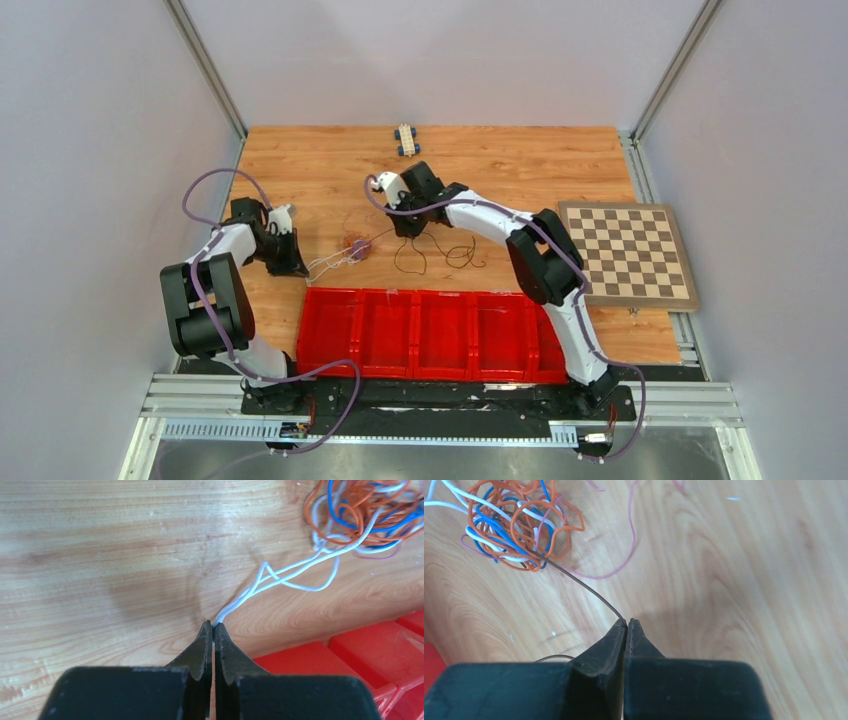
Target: Untangle the cables
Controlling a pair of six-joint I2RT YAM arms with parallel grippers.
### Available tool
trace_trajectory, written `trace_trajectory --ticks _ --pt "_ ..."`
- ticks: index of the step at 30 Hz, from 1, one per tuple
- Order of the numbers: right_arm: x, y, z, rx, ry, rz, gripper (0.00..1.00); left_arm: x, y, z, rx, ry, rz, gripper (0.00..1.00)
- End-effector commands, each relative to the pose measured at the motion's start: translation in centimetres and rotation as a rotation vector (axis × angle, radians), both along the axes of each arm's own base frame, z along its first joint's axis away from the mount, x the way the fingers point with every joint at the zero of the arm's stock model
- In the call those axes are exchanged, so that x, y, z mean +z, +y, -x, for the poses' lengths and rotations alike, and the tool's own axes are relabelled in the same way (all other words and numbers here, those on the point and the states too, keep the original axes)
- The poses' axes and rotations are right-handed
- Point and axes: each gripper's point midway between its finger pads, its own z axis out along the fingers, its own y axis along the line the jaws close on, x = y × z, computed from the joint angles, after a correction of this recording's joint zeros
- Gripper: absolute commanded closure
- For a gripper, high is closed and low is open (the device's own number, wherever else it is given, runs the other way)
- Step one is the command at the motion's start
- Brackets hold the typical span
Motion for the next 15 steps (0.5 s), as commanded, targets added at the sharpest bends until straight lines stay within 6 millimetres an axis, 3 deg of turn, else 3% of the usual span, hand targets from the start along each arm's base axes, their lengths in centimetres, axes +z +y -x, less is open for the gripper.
trace_trajectory --ticks 1,9,12,15 --pt "6.5 -5.0 -4.7 -0.126 -0.194 0.008 1.00 0.2 1.6 -1.5 0.027 -0.018 -0.072 1.00" --pt "9.4 -13.8 -7.5 -0.286 -0.243 0.049 1.00 0.3 5.3 -2.8 0.101 -0.023 -0.184 1.00" --pt "10.8 -15.9 -7.5 -0.315 -0.258 0.047 1.00 0.2 6.3 -2.8 0.103 -0.011 -0.220 1.00" --pt "12.0 -16.6 -6.8 -0.297 -0.247 0.020 1.00 0.2 6.3 -2.9 0.093 -0.009 -0.215 1.00"
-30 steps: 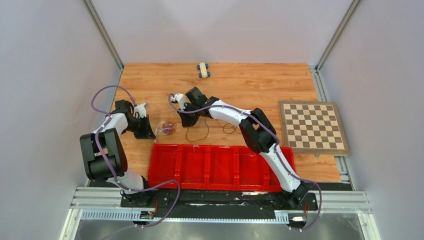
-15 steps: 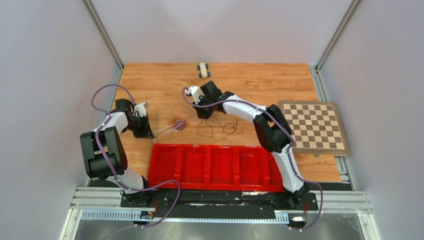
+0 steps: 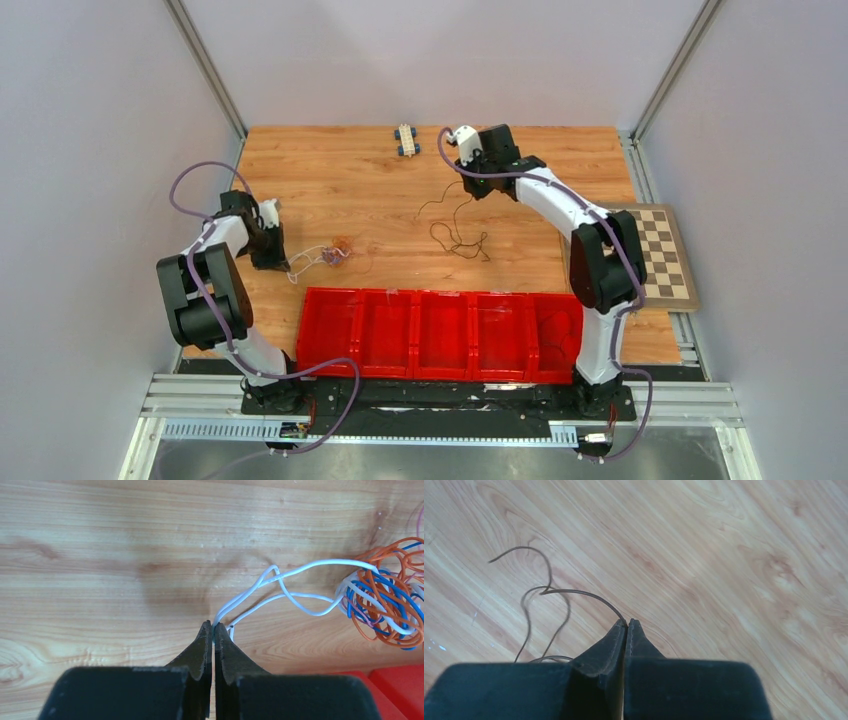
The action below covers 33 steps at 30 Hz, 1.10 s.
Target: Untangle the cables
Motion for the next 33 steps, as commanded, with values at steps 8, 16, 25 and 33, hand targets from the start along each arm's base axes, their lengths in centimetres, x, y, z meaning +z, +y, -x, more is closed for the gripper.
trace_trajectory --ticks 8,16,25,33 --pt "1.7 -1.8 7.1 0.181 0.118 0.050 1.00 1.9 -0.6 -1.6 -0.036 -0.055 0.055 1.00" --pt "-2.8 -5.8 9.3 0.102 0.219 0.211 0.47 2.3 -1.1 -1.5 -0.044 -0.061 0.078 1.00" --pt "-3.7 -3.9 9.8 0.062 0.326 0.088 0.06 2.3 -1.2 -1.4 -0.043 -0.057 0.086 1.00" --pt "-3.6 -0.7 9.5 0.024 0.435 -0.069 0.02 1.9 -1.4 -1.0 -0.041 -0.047 0.091 1.00"
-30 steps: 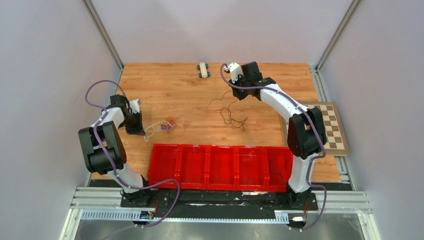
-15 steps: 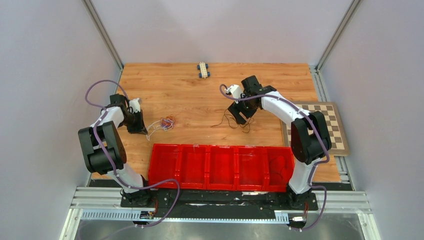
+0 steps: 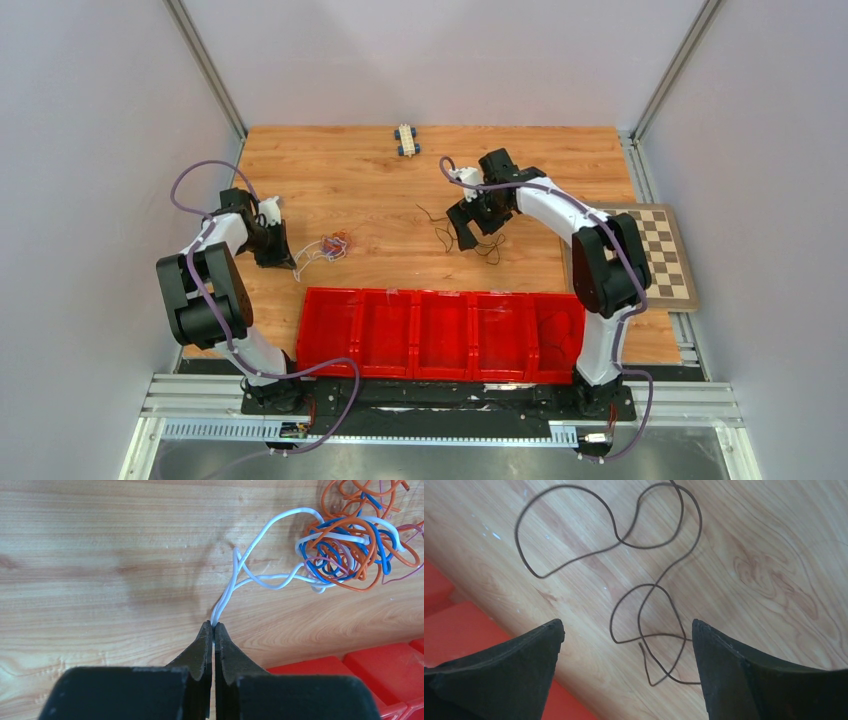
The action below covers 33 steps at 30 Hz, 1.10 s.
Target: Untangle the cables
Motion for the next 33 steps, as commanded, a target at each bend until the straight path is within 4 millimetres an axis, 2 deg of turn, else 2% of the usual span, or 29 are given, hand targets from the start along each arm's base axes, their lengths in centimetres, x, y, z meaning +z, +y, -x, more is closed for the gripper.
trace_trajectory --ticks 1,6,13,15,17,21,26,30,33 --pt "1.3 2.5 -1.1 -0.075 0.050 -0.120 0.02 1.0 0.0 -0.7 -0.010 -0.039 0.006 1.00" --pt "1.9 3.4 -2.3 -0.187 0.073 -0.152 0.00 1.0 -0.1 -0.5 -0.008 -0.037 0.007 1.00" --pt "4.1 5.6 -3.1 -0.210 -0.058 -0.155 0.00 0.8 -0.1 -0.3 -0.003 -0.028 0.006 1.00" --pt "4.1 6.2 -3.0 -0.203 -0.079 -0.141 0.00 0.7 -0.1 -0.2 -0.001 -0.025 0.008 1.00" --pt "3.0 6.2 -3.3 -0.200 -0.123 -0.064 0.00 0.6 -0.1 -0.2 0.003 -0.023 0.009 1.00" --pt "1.0 4.4 -4.0 -0.207 -0.214 0.134 0.00 0.7 -0.1 -0.5 0.010 -0.023 0.013 1.00" --pt "-0.1 1.6 -3.7 -0.216 -0.234 0.243 0.02 0.7 -0.1 -0.5 0.013 -0.022 0.016 1.00" --pt "-1.9 -0.2 -2.5 -0.229 -0.148 0.269 0.15 0.6 -0.1 -0.5 0.016 -0.020 0.018 1.00" --pt "-2.8 -1.0 -1.6 -0.250 -0.066 0.247 0.31 0.7 -0.1 -0.6 0.014 -0.022 0.017 1.00"
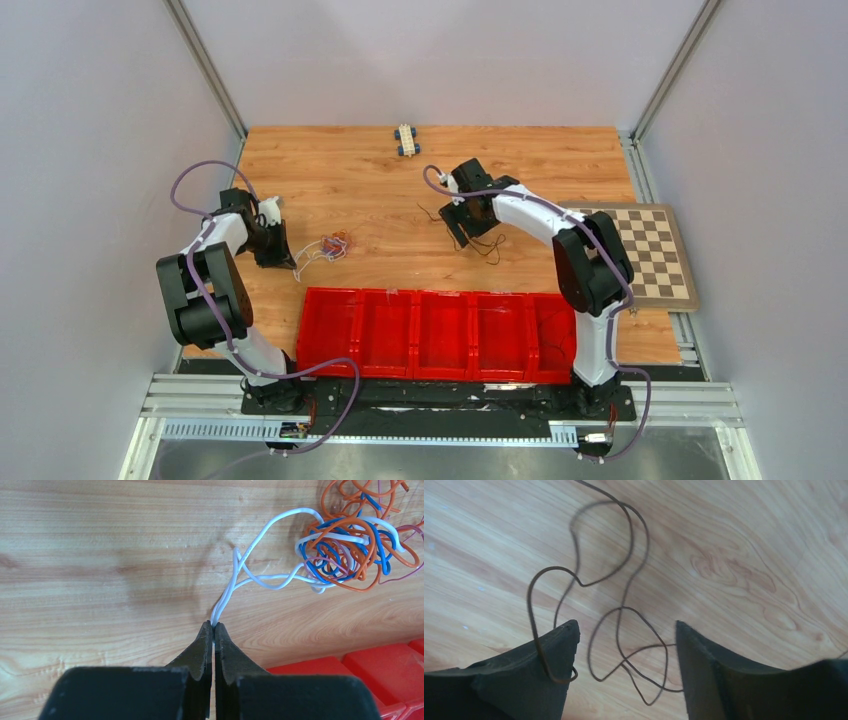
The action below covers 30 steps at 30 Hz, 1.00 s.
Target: Untangle the cables
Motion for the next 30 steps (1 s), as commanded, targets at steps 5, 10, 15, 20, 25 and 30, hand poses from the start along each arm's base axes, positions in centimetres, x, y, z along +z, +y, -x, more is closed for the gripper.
trace_trajectory --ticks 5,10,15,20,25,30 --pt "-0.7 -1.3 1.3 -0.042 0.107 -0.061 0.61 0.7 0.0 -0.5 -0.002 -0.024 0.009 1.00" --pt "1.1 -0.6 1.9 -0.002 0.127 -0.149 0.99 0.7 0.0 -0.5 -0.009 -0.027 0.009 1.00" --pt "6.9 -1.8 1.7 0.064 0.029 -0.248 1.00 0.8 -0.2 -0.4 -0.019 -0.037 0.012 1.00" --pt "16.7 -5.2 5.2 0.186 -0.184 -0.316 1.00 0.9 -0.6 -0.3 -0.025 -0.054 0.028 1.00" --pt "20.5 -9.4 11.4 0.204 -0.298 -0.246 1.00 0.7 -0.8 -0.1 -0.039 -0.059 0.033 1.00" --pt "21.5 -14.1 16.8 0.195 -0.391 -0.100 1.00 0.5 -1.2 0.2 -0.048 -0.059 0.048 1.00"
